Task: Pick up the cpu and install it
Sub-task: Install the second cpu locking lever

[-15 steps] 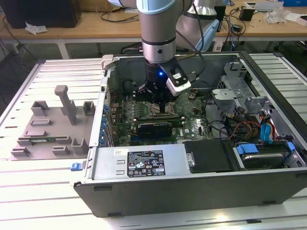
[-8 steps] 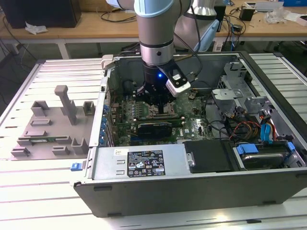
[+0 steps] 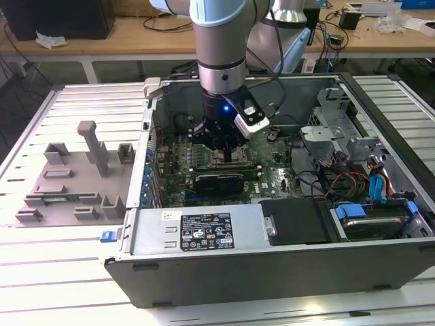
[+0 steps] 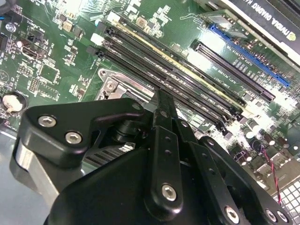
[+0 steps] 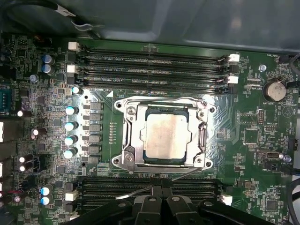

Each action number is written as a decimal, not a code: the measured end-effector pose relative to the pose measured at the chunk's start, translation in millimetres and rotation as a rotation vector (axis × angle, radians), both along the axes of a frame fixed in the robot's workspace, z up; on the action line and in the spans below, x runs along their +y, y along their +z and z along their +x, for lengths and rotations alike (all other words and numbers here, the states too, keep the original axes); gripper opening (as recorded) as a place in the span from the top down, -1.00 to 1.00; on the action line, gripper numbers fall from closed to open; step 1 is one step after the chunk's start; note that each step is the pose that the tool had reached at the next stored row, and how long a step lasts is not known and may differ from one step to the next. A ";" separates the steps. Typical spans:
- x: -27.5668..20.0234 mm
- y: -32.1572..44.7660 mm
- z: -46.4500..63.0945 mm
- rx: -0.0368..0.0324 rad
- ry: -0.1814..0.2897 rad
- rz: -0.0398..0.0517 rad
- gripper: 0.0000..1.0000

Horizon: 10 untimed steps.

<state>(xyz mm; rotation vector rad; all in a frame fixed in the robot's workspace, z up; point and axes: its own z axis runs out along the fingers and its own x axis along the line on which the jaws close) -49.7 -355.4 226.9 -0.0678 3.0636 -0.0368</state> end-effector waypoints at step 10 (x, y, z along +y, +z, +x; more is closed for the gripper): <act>0.1 -1.7 -3.7 -0.0001 0.000 0.0002 0.79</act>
